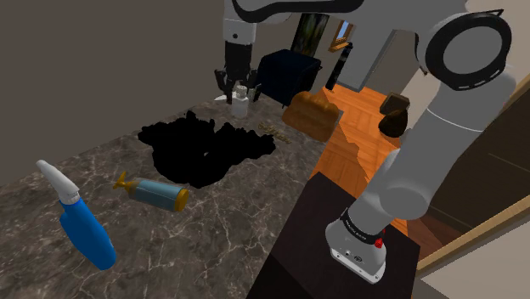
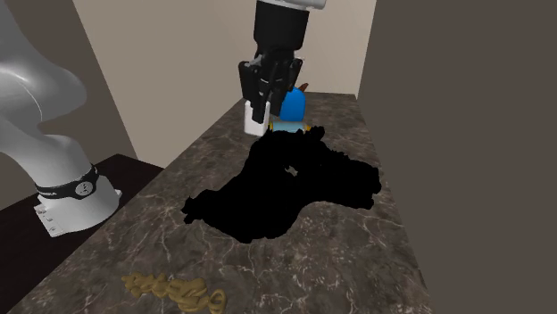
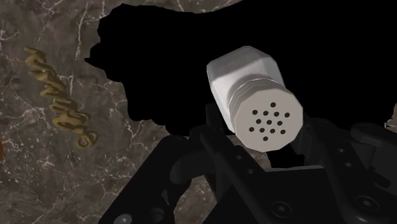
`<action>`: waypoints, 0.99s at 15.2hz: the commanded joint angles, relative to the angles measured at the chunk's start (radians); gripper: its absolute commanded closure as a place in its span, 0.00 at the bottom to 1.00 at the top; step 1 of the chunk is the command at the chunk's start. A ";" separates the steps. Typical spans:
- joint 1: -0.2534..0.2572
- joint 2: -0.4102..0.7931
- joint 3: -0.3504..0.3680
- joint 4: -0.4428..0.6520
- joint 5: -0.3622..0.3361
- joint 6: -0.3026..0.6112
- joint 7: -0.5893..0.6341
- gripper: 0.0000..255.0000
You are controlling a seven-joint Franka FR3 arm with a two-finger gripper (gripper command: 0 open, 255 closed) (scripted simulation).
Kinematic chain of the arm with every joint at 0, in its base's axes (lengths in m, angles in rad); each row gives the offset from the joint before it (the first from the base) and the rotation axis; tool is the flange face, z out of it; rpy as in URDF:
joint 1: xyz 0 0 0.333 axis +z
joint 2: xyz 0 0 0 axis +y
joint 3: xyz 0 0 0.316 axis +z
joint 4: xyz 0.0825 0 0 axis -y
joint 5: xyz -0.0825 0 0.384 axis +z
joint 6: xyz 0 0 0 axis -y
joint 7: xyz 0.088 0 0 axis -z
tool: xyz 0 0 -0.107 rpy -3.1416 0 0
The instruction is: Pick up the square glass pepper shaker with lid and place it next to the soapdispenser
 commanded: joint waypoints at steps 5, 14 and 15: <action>0.068 -0.066 0.064 -0.081 0.029 0.022 0.126 1.00; 0.173 -0.091 0.169 -0.114 0.070 0.047 0.326 1.00; 0.185 -0.089 0.182 -0.111 0.073 0.049 0.349 1.00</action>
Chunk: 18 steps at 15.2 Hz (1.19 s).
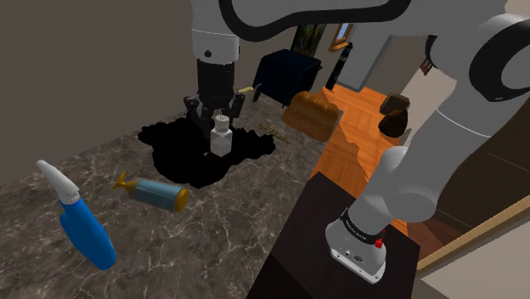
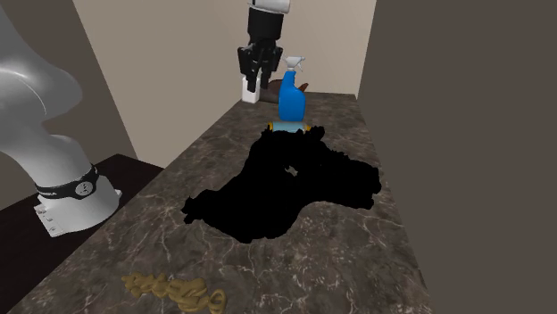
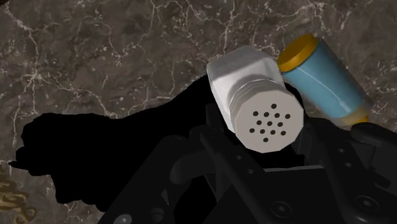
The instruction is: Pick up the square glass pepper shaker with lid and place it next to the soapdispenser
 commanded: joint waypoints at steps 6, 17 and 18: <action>0.086 0.037 0.086 0.044 0.014 0.011 0.170 1.00; 0.232 0.190 0.198 0.200 -0.026 0.028 0.436 1.00; 0.232 0.192 0.198 0.188 -0.026 0.041 0.435 1.00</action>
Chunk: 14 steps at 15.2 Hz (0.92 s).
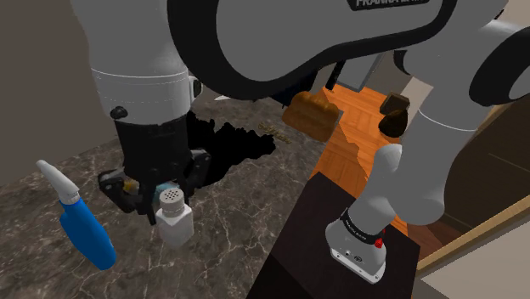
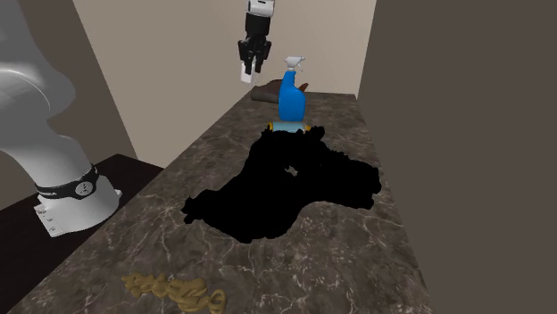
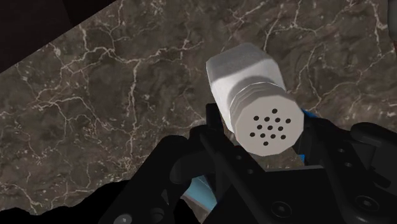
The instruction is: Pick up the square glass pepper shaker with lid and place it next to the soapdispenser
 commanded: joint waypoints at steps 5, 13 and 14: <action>0.005 0.019 0.000 -0.057 -0.007 0.075 0.002 1.00; 0.008 0.048 -0.003 -0.130 -0.018 0.175 -0.002 1.00; 0.009 0.053 -0.003 -0.138 -0.019 0.187 -0.002 1.00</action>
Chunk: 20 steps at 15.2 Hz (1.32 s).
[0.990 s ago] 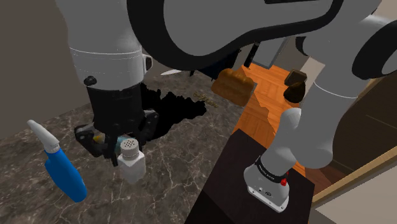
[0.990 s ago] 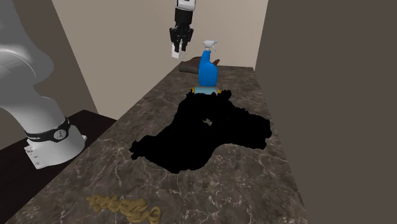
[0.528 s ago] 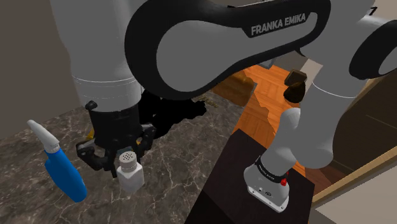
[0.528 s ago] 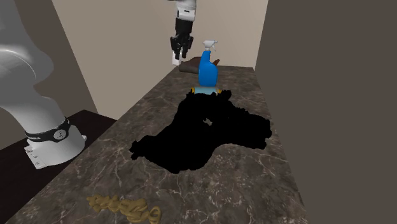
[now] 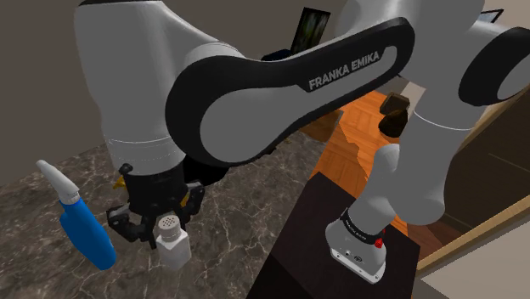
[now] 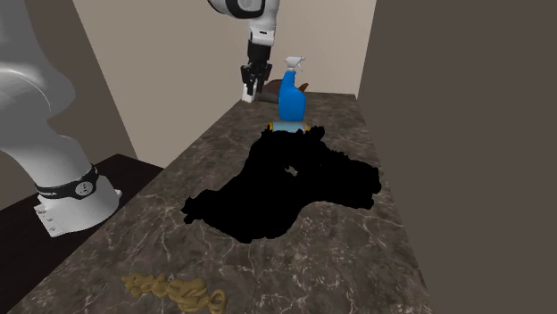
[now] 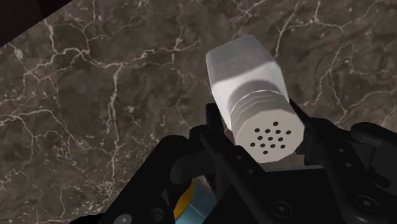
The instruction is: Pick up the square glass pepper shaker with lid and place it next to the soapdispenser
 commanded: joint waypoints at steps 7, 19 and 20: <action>0.005 0.040 -0.005 -0.062 -0.016 0.099 0.000 1.00; 0.012 0.082 -0.011 -0.098 -0.033 0.174 0.003 1.00; 0.012 0.082 -0.011 -0.098 -0.033 0.174 0.003 1.00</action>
